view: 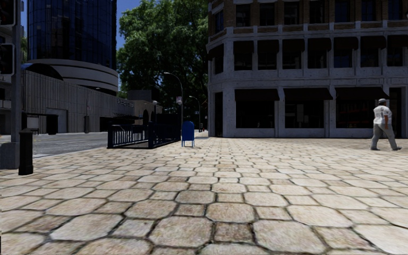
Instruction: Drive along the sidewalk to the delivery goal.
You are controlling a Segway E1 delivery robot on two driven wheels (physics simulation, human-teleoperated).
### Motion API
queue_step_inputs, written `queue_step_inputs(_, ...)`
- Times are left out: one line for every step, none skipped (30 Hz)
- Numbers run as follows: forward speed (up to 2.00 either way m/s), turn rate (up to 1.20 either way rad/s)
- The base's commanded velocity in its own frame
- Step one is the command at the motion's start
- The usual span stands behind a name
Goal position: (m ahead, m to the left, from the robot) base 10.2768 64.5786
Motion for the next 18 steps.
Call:
queue_step_inputs(2.00, 0.00)
queue_step_inputs(2.00, 0.00)
queue_step_inputs(2.00, 0.00)
queue_step_inputs(2.00, 0.00)
queue_step_inputs(2.00, 0.00)
queue_step_inputs(2.00, 0.00)
queue_step_inputs(2.00, 0.00)
queue_step_inputs(2.00, 0.00)
queue_step_inputs(2.00, 0.00)
queue_step_inputs(2.00, 0.00)
queue_step_inputs(2.00, 0.10)
queue_step_inputs(2.00, 0.25)
queue_step_inputs(2.00, 0.25)
queue_step_inputs(2.00, 0.32)
queue_step_inputs(2.00, 0.39)
queue_step_inputs(2.00, 0.46)
queue_step_inputs(2.00, 0.47)
queue_step_inputs(2.00, 0.47)
